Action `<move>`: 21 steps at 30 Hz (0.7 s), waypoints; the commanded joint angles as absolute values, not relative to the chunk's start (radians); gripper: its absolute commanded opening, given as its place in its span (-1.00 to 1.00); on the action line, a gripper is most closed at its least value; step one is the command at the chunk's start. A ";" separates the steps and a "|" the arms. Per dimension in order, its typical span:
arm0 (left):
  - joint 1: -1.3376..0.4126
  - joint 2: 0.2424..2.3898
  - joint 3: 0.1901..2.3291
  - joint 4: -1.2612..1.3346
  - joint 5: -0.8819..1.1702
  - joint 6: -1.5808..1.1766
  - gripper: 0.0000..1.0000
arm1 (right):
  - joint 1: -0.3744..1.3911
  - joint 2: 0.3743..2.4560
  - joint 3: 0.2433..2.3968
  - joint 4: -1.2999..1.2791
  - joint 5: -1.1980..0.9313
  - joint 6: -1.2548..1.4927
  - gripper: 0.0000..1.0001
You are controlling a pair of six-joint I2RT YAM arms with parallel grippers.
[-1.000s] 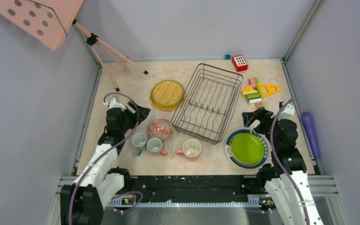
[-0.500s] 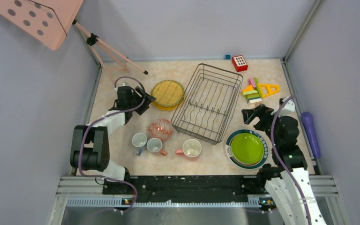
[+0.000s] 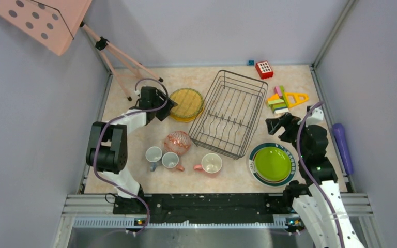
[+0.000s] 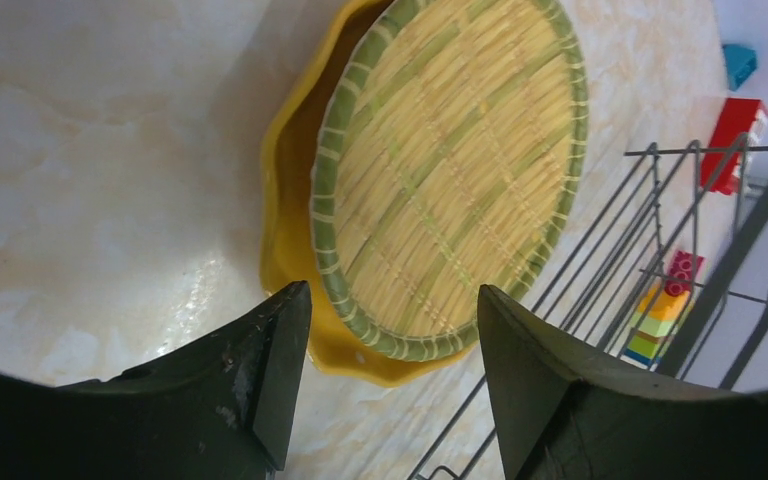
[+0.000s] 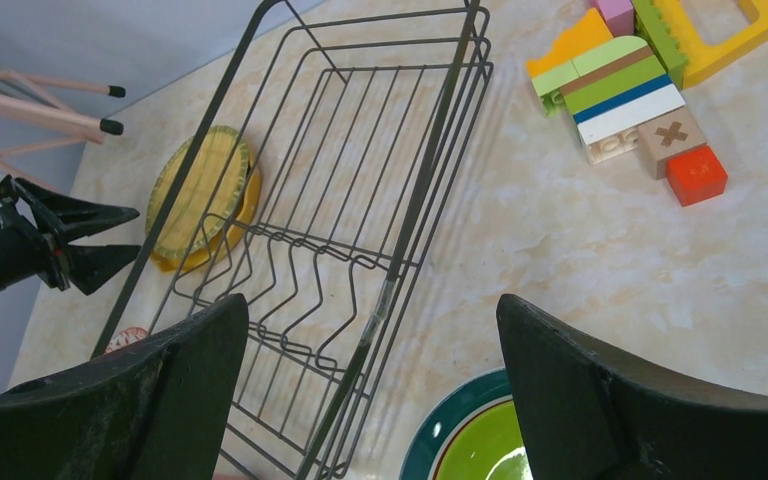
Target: Load the mixed dishes into the dish rack
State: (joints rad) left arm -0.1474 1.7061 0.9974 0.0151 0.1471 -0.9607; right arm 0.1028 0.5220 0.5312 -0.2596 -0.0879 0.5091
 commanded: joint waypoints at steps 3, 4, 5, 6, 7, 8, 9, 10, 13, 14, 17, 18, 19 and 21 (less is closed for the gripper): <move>-0.169 1.752 1.084 -0.089 0.062 -1.002 0.35 | 0.113 0.530 0.537 -0.208 -0.082 0.509 0.84; -0.171 1.758 1.087 -0.087 0.060 -1.006 0.35 | 0.112 0.529 0.538 -0.207 -0.081 0.509 0.84; -0.174 1.765 1.091 -0.082 0.063 -1.011 0.35 | 0.112 0.528 0.536 -0.208 -0.081 0.509 0.84; -0.176 1.772 1.095 -0.082 0.064 -1.015 0.35 | 0.113 0.527 0.535 -0.207 -0.080 0.509 0.84; -0.178 1.781 1.101 -0.083 0.064 -1.019 0.35 | 0.113 0.527 0.533 -0.207 -0.079 0.509 0.84; -0.180 1.789 1.106 -0.082 0.066 -1.024 0.35 | 0.112 0.527 0.532 -0.207 -0.079 0.509 0.84; -0.183 1.801 1.111 -0.076 0.069 -1.027 0.35 | 0.112 0.527 0.530 -0.206 -0.078 0.509 0.84; -0.186 1.810 1.114 -0.069 0.071 -1.030 0.34 | 0.112 0.526 0.529 -0.206 -0.079 0.508 0.84; -0.196 1.831 1.127 -0.068 0.061 -1.036 0.31 | 0.113 0.525 0.526 -0.208 -0.078 0.511 0.84; -0.197 1.837 1.126 -0.067 0.059 -1.042 0.30 | 0.113 0.526 0.522 -0.206 -0.078 0.517 0.84; -0.197 1.847 1.105 -0.021 0.068 -1.063 0.13 | 0.113 0.530 0.514 -0.191 -0.094 0.541 0.83; -0.196 1.847 1.095 -0.010 0.073 -1.069 0.00 | 0.113 0.533 0.509 -0.182 -0.103 0.551 0.82; -0.196 1.848 1.085 0.025 0.079 -1.074 -0.16 | 0.113 0.534 0.505 -0.177 -0.108 0.559 0.82; -0.196 1.840 1.072 0.046 0.076 -1.081 -0.50 | 0.112 0.537 0.502 -0.174 -0.115 0.573 0.81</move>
State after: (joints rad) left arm -0.1947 1.8473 1.0885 -0.0494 0.0803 -1.0538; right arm 0.1028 0.5293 0.5114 -0.2302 -0.0917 0.5335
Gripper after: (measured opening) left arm 0.378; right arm 0.908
